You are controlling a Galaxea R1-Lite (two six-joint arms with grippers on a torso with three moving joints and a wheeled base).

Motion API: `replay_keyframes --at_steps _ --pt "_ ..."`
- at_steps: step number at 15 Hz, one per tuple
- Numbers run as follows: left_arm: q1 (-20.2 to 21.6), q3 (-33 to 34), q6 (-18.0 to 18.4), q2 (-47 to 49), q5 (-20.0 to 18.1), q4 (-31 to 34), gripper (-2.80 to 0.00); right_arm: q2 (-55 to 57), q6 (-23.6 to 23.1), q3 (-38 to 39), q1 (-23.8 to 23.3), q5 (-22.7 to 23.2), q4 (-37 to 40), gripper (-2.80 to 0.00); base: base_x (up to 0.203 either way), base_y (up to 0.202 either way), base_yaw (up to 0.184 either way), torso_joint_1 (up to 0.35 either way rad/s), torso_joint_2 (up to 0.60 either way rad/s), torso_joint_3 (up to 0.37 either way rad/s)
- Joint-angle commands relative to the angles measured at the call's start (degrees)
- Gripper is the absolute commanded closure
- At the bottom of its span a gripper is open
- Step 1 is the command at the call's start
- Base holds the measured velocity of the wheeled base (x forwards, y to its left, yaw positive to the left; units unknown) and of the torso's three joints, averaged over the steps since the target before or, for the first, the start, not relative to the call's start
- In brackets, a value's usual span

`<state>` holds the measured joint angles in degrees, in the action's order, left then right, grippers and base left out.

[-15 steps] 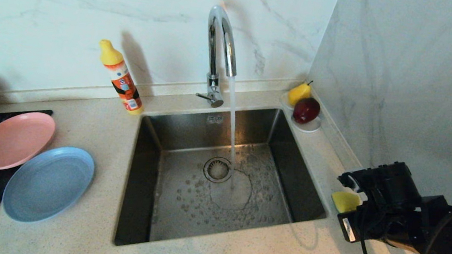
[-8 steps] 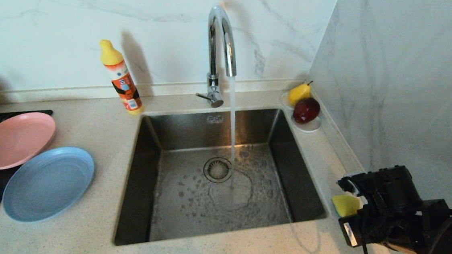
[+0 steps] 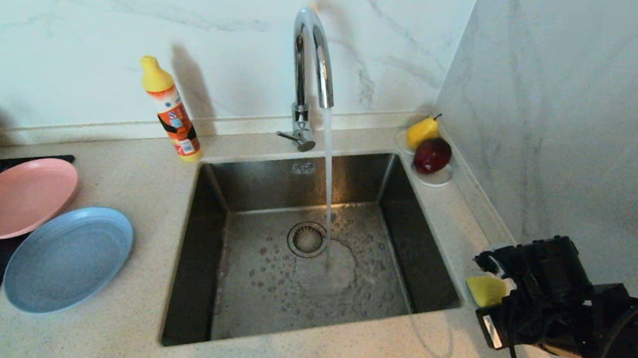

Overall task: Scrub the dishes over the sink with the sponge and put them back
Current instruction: Put down the sponge

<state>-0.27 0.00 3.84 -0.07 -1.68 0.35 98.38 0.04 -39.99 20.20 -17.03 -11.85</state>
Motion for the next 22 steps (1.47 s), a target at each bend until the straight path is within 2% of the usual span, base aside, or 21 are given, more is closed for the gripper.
replay_keyframes --at_steps 1,2,12,22 --pt "0.0 0.4 0.0 0.0 0.0 0.0 0.0 0.1 0.0 0.3 0.1 -0.1 0.0 0.0 0.0 0.0 0.0 0.0 0.0 0.0" --pt "0.0 0.4 0.0 0.0 0.0 0.0 0.0 0.1 0.0 -0.1 0.0 -0.1 0.0 -2.8 0.0 0.0 0.0 0.0 0.0 0.0" --pt "0.0 0.4 0.0 0.0 0.0 0.0 0.0 0.1 0.8 -1.3 0.0 -0.4 0.0 -2.8 0.0 0.0 0.0 0.0 0.0 0.0" --pt "0.0 0.4 0.0 0.0 0.0 0.0 0.0 -0.6 2.2 -3.0 -2.1 -2.0 0.2 -2.8 0.0 0.0 0.0 0.0 0.0 0.0"
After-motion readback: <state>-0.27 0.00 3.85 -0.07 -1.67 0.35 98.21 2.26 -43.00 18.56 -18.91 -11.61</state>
